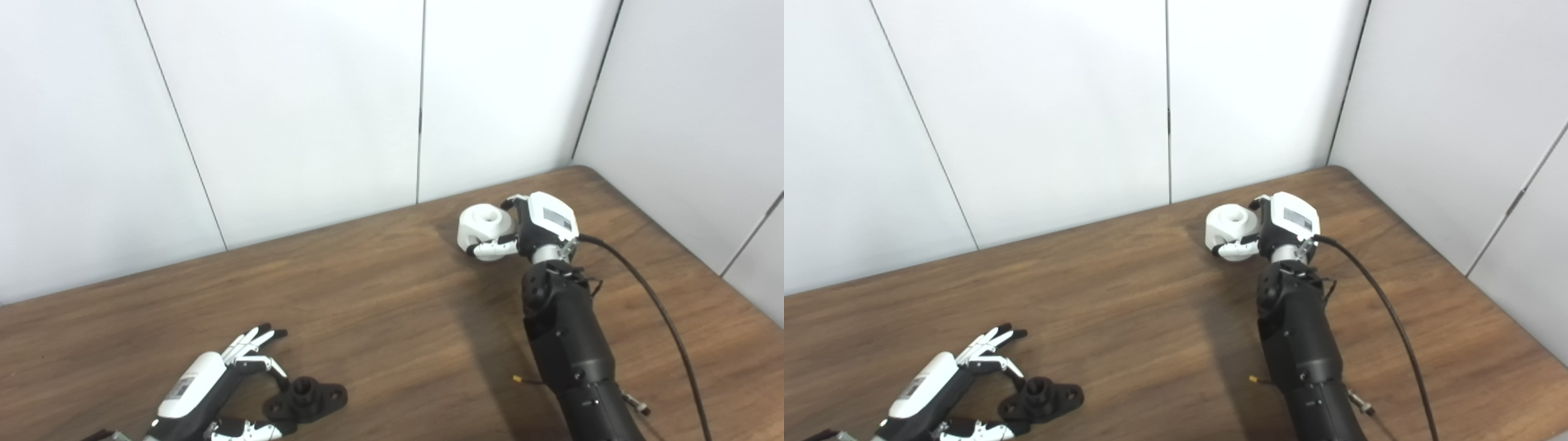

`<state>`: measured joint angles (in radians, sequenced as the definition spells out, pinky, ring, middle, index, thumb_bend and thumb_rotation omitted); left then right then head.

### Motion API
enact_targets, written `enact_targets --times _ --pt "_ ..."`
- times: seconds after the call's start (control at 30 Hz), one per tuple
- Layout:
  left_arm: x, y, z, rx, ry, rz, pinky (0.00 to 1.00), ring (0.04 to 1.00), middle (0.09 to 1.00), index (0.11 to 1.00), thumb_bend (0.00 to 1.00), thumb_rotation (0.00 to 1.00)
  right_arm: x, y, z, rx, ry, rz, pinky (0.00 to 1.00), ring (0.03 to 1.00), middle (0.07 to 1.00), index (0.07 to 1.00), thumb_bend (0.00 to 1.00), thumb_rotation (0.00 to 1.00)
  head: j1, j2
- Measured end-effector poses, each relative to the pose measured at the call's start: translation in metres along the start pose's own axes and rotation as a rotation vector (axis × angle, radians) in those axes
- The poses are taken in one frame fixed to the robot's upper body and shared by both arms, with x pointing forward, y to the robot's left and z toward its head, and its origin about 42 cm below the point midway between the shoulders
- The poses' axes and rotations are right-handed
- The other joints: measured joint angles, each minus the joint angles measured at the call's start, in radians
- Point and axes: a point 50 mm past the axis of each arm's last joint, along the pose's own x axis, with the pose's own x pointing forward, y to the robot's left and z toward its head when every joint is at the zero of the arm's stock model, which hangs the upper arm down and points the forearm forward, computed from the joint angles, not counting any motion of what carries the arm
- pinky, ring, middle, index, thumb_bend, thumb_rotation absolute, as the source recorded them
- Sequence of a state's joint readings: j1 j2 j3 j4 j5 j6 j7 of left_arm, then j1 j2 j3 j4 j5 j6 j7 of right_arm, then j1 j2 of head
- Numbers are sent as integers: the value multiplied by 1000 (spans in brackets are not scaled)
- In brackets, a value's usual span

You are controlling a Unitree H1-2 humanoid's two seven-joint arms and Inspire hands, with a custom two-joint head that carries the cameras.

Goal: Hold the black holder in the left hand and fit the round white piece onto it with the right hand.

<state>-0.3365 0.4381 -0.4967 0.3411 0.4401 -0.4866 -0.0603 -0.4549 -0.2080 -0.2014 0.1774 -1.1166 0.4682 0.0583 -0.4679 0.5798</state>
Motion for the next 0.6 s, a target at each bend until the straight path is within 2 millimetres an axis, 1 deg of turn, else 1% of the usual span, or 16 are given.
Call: enact_targets --times 0.03,0.07,0.1,0.13,0.17,0.23,0.3,0.37,0.5,0.6 --pt "0 0 0 0 0 0 1000 1000 941 482 524 61 0 1 1 2 -5 -21 710 752 783 633 861 296 0 0" --pt "0 0 0 0 0 0 1000 1000 941 482 524 61 -1 1 2 3 -12 -47 712 736 759 600 837 255 2 2" --pt "0 0 0 0 0 0 1000 1000 942 482 524 61 -2 1 4 6 -20 -79 718 725 744 546 684 203 2 2" --pt "-1 0 0 0 0 0 1000 1000 942 482 524 60 -2 1 5 7 -27 -110 722 716 732 517 606 175 2 3" --pt "-1 0 0 0 -1 0 1000 1000 942 482 524 61 -2 1 5 6 -32 -134 741 706 715 497 556 156 2 3" --pt "-2 0 0 1 -1 0 1000 1000 942 482 524 60 -1 4 3 -7 -35 -174 771 691 694 486 529 145 3 5" --pt "-3 0 1 1 -1 0 1000 1000 941 482 524 60 0 7 1 -14 -33 -203 814 679 680 483 521 142 8 8" --pt "-4 -1 1 0 -1 1 1000 1000 940 482 524 60 0 9 -1 -14 -34 -222 831 671 670 482 520 141 11 9" --pt "-5 -1 1 0 0 2 1000 1000 944 482 524 60 0 15 -2 -8 -32 -251 828 660 661 482 520 141 15 11" --pt "-5 -1 1 0 0 1 1000 1000 946 482 524 60 -1 17 -2 5 -33 -263 803 656 661 482 520 142 18 11"
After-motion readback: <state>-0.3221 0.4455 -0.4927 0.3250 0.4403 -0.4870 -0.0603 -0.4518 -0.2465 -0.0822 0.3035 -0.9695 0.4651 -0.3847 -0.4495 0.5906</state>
